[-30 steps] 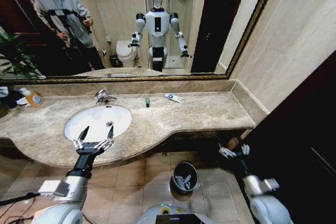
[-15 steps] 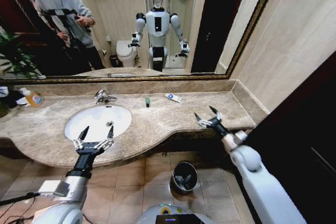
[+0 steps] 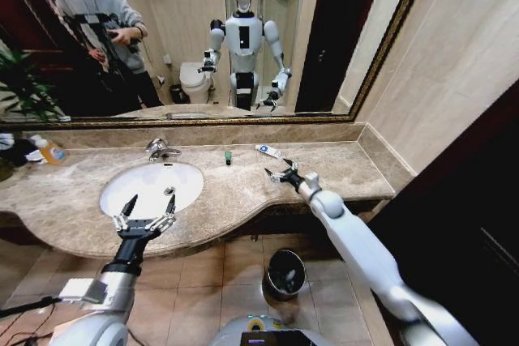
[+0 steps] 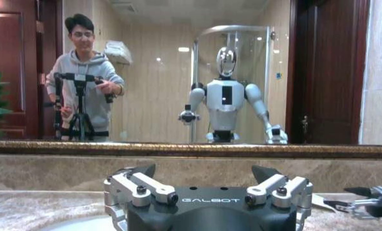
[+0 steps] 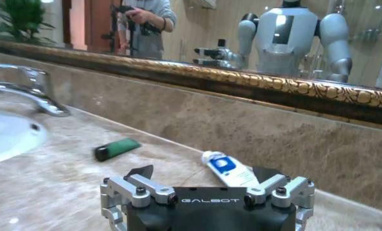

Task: Pick up the trash from the sink and place it in the trash bin.

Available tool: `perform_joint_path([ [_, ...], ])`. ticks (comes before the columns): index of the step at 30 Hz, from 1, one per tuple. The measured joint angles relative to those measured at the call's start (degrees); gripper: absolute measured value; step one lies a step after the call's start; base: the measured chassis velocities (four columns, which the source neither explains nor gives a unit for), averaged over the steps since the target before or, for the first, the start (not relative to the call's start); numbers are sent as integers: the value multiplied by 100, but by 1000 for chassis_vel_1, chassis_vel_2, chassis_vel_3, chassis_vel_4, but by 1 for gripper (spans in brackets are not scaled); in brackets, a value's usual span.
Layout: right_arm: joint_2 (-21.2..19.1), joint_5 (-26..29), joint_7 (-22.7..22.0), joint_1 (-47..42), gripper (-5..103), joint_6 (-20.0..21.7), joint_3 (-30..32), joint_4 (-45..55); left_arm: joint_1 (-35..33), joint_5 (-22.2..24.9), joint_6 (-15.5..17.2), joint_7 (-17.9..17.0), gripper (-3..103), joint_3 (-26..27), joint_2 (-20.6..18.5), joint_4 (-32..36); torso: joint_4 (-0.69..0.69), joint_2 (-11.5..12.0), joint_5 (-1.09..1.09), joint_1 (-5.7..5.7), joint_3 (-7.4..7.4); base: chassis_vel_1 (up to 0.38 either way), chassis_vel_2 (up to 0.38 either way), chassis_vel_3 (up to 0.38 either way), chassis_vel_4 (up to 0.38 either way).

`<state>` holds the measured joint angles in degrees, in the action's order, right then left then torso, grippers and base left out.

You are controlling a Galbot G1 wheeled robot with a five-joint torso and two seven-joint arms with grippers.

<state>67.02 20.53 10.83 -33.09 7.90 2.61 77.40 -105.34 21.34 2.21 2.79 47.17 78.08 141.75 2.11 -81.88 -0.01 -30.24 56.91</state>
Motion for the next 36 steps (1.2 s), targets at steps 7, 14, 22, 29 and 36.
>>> perform_joint_path([
  [7, 301, -98, 31, 791, 100, -108, -54, -1119, 0, 0, 0, 0, 100, 0, 0, 0, 0, 0, 0, 0, 0, 0, 0, 0, 0],
  [14, 361, -200, 24, 1025, 100, -109, 55, -1631, 0, 0, 0, 1, 100, 0, 0, 0, 0, 0, 1, 0, -1, 0, 0, 0, 0],
  [22, 392, -204, 89, 1169, 100, -84, 71, -1974, 0, 0, 0, 1, 100, 0, 0, 0, -1, 0, 0, 1, -1, 0, 0, 0, 0],
  [29, 589, -202, 203, 1229, 100, -83, -110, -2035, 0, 0, 0, 0, 100, 0, 0, 0, 0, -1, 1, 1, -1, 0, 0, 0, 0],
  [36, 846, -337, 343, 1378, 100, -201, -224, -2332, 0, 0, 0, 1, 100, 0, 0, 0, 0, -1, 0, 1, -1, 0, 0, 0, 0],
])
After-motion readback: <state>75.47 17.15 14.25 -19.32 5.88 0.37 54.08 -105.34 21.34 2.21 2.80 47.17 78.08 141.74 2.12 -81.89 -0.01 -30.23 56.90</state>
